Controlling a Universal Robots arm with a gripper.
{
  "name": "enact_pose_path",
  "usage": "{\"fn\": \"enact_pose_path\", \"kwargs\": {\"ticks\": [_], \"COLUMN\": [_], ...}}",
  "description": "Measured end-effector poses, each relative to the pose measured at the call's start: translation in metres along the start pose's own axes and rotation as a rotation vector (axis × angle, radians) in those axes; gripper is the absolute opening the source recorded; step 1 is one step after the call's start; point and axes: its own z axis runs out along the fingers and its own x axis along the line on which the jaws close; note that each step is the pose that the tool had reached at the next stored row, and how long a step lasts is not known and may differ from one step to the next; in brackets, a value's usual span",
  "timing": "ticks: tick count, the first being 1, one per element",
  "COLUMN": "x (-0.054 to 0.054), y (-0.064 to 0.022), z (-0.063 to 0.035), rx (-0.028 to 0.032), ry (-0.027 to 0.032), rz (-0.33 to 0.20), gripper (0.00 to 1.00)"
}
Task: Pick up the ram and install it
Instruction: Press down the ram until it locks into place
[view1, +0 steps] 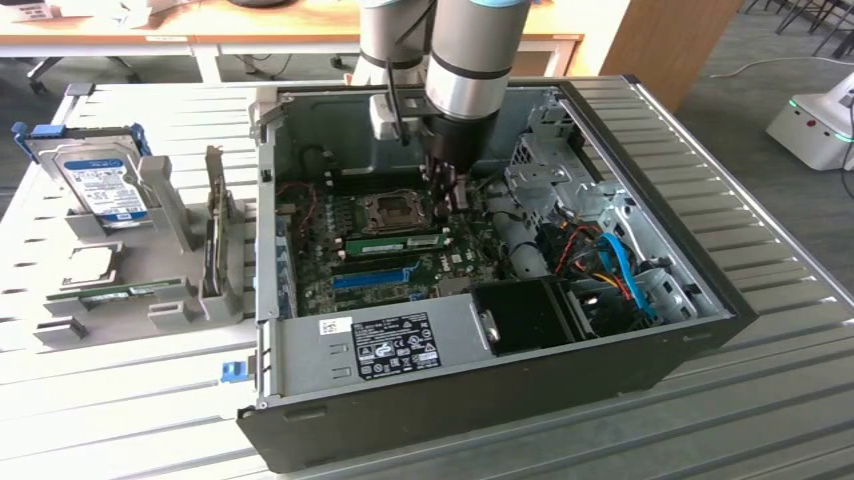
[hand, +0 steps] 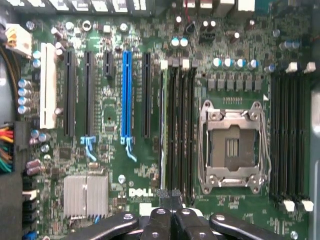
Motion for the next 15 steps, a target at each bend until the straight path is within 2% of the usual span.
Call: {"fn": "enact_pose_path", "kwargs": {"ticks": [15], "x": [0.0], "y": [0.0312], "z": [0.0003], "rx": [0.0], "ry": [0.0], "rz": [0.0], "gripper": [0.11]}}
